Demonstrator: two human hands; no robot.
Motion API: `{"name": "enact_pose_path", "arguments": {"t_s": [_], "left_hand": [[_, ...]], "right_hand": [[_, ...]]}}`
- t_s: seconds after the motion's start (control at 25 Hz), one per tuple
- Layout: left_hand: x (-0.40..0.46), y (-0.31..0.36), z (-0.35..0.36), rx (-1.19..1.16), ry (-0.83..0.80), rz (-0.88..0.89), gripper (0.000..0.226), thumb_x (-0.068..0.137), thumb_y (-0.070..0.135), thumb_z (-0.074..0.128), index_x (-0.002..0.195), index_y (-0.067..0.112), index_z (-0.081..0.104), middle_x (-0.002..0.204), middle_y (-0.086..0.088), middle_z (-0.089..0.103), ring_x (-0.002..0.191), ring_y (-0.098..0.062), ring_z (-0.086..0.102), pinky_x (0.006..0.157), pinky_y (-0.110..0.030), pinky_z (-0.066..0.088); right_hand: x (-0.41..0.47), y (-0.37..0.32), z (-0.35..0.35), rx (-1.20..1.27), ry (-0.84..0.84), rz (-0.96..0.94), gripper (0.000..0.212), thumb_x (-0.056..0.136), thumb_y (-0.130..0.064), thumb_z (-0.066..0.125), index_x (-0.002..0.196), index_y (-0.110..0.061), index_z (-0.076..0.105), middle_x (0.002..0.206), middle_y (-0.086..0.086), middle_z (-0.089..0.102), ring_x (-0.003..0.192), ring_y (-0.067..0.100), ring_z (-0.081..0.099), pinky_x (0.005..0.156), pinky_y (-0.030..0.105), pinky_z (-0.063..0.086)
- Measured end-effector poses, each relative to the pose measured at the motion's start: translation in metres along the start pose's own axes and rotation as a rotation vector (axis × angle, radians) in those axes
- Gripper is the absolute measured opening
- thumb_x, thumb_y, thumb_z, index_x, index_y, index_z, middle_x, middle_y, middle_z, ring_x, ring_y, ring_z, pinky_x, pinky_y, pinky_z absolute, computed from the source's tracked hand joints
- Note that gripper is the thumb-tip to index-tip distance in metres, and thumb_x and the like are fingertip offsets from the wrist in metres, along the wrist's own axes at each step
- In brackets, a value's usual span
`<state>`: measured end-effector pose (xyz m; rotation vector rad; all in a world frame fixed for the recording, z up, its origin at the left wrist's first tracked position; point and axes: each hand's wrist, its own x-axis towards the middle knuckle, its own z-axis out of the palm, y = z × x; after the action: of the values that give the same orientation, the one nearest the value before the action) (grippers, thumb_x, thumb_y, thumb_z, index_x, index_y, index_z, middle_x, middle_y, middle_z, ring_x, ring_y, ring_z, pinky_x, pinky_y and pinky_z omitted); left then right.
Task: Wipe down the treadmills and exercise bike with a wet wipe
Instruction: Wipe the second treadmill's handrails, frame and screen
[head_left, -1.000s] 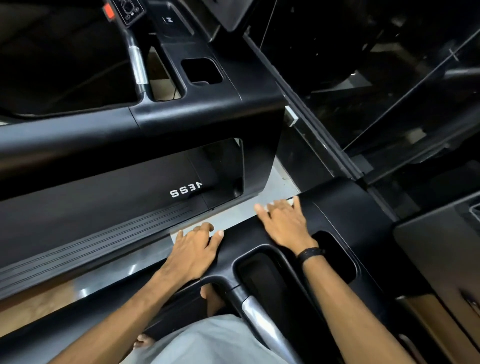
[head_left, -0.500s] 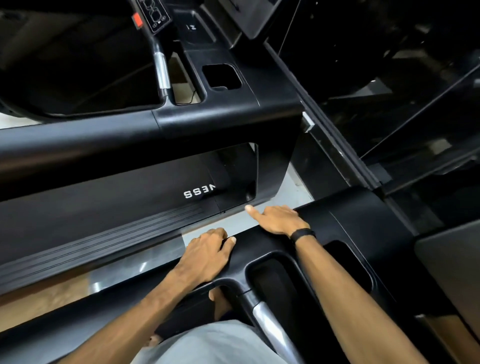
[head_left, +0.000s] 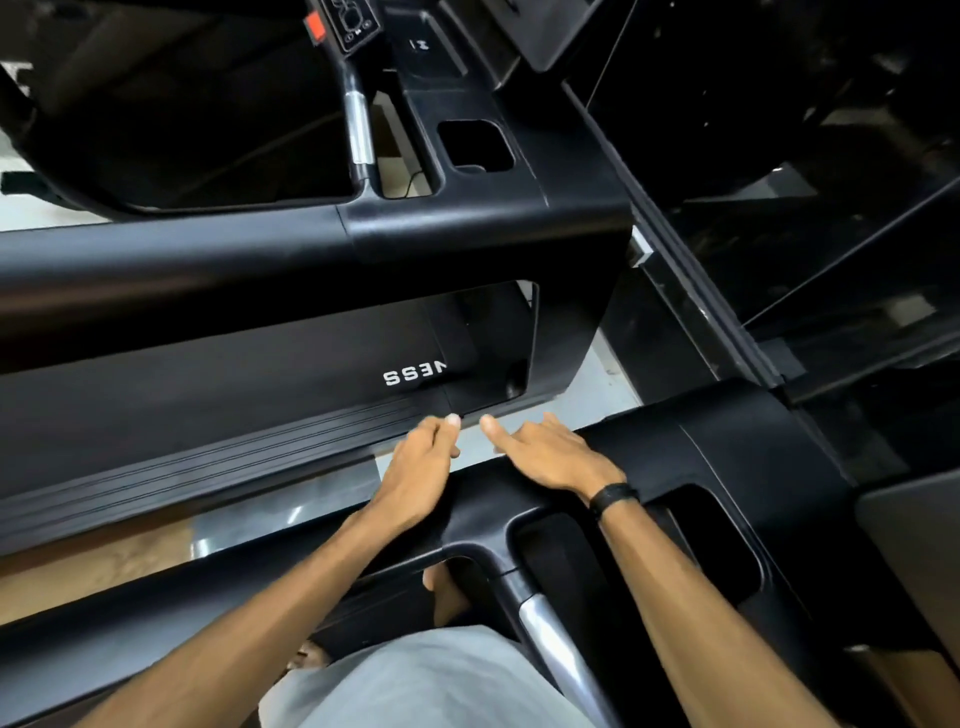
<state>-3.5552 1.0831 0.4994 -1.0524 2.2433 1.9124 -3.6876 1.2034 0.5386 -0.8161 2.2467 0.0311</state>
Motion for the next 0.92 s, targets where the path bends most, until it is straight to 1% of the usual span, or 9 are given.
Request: {"name": "enact_pose_path", "arguments": {"t_s": [0.08,0.16,0.24,0.32,0.44,0.56,0.64,0.76,0.92], "left_hand": [[0.005,0.000,-0.016,-0.172,0.096,-0.019,0.045,0.095,0.062,0.036,0.099,0.025,0.061,0.094,-0.001,0.072,0.091,-0.023,0.067,0.093,-0.042,0.050],[0.007,-0.003,-0.036,-0.236,0.187,-0.019,0.041,0.096,0.059,0.039,0.095,0.024,0.061,0.091,-0.004,0.072,0.086,-0.024,0.067,0.091,-0.042,0.050],[0.008,-0.012,-0.057,-0.243,0.247,-0.025,0.034,0.106,0.045,0.038,0.096,0.022,0.061,0.091,-0.007,0.071,0.086,-0.026,0.065,0.087,-0.040,0.051],[0.006,-0.025,-0.076,-0.226,0.286,-0.034,0.035,0.108,0.041,0.034,0.100,0.019,0.060,0.093,-0.007,0.070,0.087,-0.025,0.065,0.083,-0.035,0.050],[-0.004,-0.036,-0.099,-0.218,0.336,-0.045,0.035,0.108,0.041,0.033,0.102,0.019,0.060,0.094,-0.007,0.070,0.088,-0.024,0.064,0.083,-0.035,0.049],[-0.018,-0.048,-0.118,-0.197,0.392,-0.063,0.035,0.108,0.041,0.035,0.101,0.019,0.061,0.092,-0.004,0.070,0.087,-0.023,0.064,0.084,-0.036,0.050],[-0.030,-0.058,-0.130,-0.180,0.427,-0.075,0.035,0.107,0.044,0.036,0.095,0.023,0.061,0.090,-0.001,0.070,0.088,-0.024,0.066,0.090,-0.043,0.051],[-0.049,-0.071,-0.147,-0.176,0.461,-0.107,0.034,0.103,0.049,0.039,0.092,0.026,0.062,0.086,0.002,0.071,0.087,-0.024,0.068,0.094,-0.049,0.052],[-0.069,-0.086,-0.166,-0.120,0.480,-0.123,0.030,0.102,0.044,0.047,0.093,0.021,0.065,0.086,0.002,0.073,0.090,-0.024,0.069,0.095,-0.051,0.051]], "right_hand": [[-0.024,0.003,0.009,0.223,0.017,-0.152,0.080,0.096,-0.068,0.020,0.121,-0.014,0.073,0.133,-0.004,0.066,0.137,0.001,0.042,0.124,0.025,-0.002],[-0.044,0.027,0.010,0.523,0.067,-0.206,0.070,0.095,-0.063,0.028,0.110,-0.018,0.079,0.122,-0.016,0.070,0.124,-0.017,0.048,0.126,0.032,-0.001],[-0.054,0.047,0.008,0.598,0.182,-0.200,0.065,0.097,-0.070,0.033,0.104,-0.025,0.080,0.120,-0.018,0.070,0.126,-0.014,0.049,0.127,0.034,-0.001],[-0.057,0.042,0.017,0.417,0.228,-0.209,0.066,0.091,-0.078,0.033,0.119,-0.033,0.072,0.137,-0.014,0.061,0.138,-0.005,0.041,0.126,0.030,-0.002],[-0.060,-0.001,0.046,0.081,0.164,-0.439,0.089,0.088,-0.084,0.019,0.150,-0.025,0.046,0.159,-0.010,0.033,0.150,-0.004,0.016,0.126,0.031,-0.001],[-0.069,-0.051,0.073,-0.118,0.070,-0.671,0.084,0.096,-0.075,0.020,0.160,-0.019,0.021,0.166,-0.007,0.008,0.152,-0.001,-0.007,0.125,0.029,-0.006],[-0.074,-0.079,0.085,-0.239,0.041,-0.774,0.082,0.100,-0.068,0.024,0.161,-0.015,0.009,0.167,-0.001,-0.003,0.152,0.005,-0.016,0.125,0.030,-0.008],[-0.072,-0.124,0.100,-0.312,0.023,-0.907,0.082,0.103,-0.064,0.028,0.161,-0.010,0.007,0.168,0.007,-0.002,0.154,0.013,-0.014,0.125,0.032,-0.009],[-0.059,-0.191,0.129,-0.324,0.037,-1.093,0.079,0.102,-0.058,0.037,0.159,-0.007,0.019,0.166,0.015,0.018,0.155,0.027,0.005,0.126,0.042,0.004]]}}
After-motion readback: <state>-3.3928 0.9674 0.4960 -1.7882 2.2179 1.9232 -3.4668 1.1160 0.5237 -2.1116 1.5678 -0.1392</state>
